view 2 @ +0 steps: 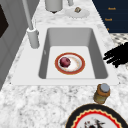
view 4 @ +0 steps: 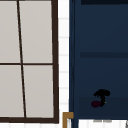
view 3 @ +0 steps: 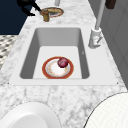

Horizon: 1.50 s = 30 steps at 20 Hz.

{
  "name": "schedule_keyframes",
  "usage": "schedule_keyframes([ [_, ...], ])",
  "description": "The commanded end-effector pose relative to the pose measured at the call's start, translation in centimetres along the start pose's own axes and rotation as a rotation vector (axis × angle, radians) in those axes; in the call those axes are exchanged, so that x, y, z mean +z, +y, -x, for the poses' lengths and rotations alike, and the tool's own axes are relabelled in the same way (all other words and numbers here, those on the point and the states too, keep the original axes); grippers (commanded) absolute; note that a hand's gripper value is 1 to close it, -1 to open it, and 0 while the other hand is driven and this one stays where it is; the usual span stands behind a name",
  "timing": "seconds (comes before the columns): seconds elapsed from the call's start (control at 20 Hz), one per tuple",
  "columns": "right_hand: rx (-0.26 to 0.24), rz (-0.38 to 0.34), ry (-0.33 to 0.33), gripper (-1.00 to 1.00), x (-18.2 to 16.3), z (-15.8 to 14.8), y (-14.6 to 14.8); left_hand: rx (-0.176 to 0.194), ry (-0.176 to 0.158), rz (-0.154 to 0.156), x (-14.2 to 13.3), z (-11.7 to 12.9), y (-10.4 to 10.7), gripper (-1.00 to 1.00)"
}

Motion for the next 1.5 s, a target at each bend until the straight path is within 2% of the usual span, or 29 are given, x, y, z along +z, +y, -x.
schedule_keyframes([
  [0.0,0.01,-0.03,0.013,-1.0,0.5,-0.3,-1.8,0.0,0.0,0.0,0.0,0.0,0.0,0.0],
  [0.1,0.038,-0.037,0.02,-1.0,0.9,-0.8,-2.2,0.0,0.0,0.0,0.0,0.0,0.0,0.0],
  [0.25,0.029,-0.012,0.008,-1.0,2.5,-1.0,-2.9,0.0,0.0,0.0,0.0,0.0,0.0,0.0],
  [0.3,0.026,0.009,0.002,-1.0,2.8,-1.1,-2.9,0.0,0.0,0.0,0.0,0.0,0.0,0.0],
  [0.35,0.043,0.078,0.007,-1.0,3.6,-1.5,-3.1,0.0,0.0,0.0,0.0,0.0,0.0,0.0],
  [0.5,0.054,0.134,0.005,-1.0,4.8,-1.8,-3.2,0.0,0.0,0.0,0.0,0.0,0.0,0.0],
  [0.55,0.066,0.097,0.001,-1.0,4.4,-2.1,-3.0,0.0,0.0,0.0,0.0,0.0,0.0,0.0],
  [0.6,0.061,0.105,0.0,-1.0,4.4,-1.7,-3.3,0.0,0.0,0.0,0.0,0.0,0.0,0.0],
  [0.7,0.037,0.074,0.005,-1.0,3.9,-1.7,-3.4,0.0,0.0,0.0,0.0,0.0,0.0,0.0],
  [0.8,0.043,0.095,-0.003,-1.0,4.2,-1.9,-3.3,0.0,0.0,0.0,0.0,0.0,0.0,0.0],
  [0.9,0.046,0.076,0.004,-1.0,4.1,-1.8,-3.1,0.0,0.0,0.0,0.0,0.0,0.0,0.0],
  [1.05,0.072,0.186,-0.021,-1.0,6.3,-2.4,-3.4,0.0,0.0,0.0,0.0,0.0,0.0,0.0],
  [1.15,0.085,0.218,-0.029,-1.0,7.3,-2.8,-3.1,0.0,0.0,0.0,0.0,0.0,0.0,0.0],
  [1.2,0.102,0.224,-0.024,-1.0,7.8,-2.9,-2.9,0.0,0.0,0.0,0.0,0.0,0.0,0.0],
  [1.25,0.119,0.224,0.022,-1.0,8.0,-3.4,-2.5,0.0,0.0,0.0,0.0,0.0,0.0,0.0],
  [1.35,0.116,0.247,0.074,-1.0,8.7,-3.4,-2.4,0.0,0.0,0.0,0.0,0.0,0.0,0.0],
  [1.45,0.112,0.254,0.093,-1.0,9.7,-3.8,-2.1,0.0,0.0,0.0,0.0,0.0,0.0,0.0],
])
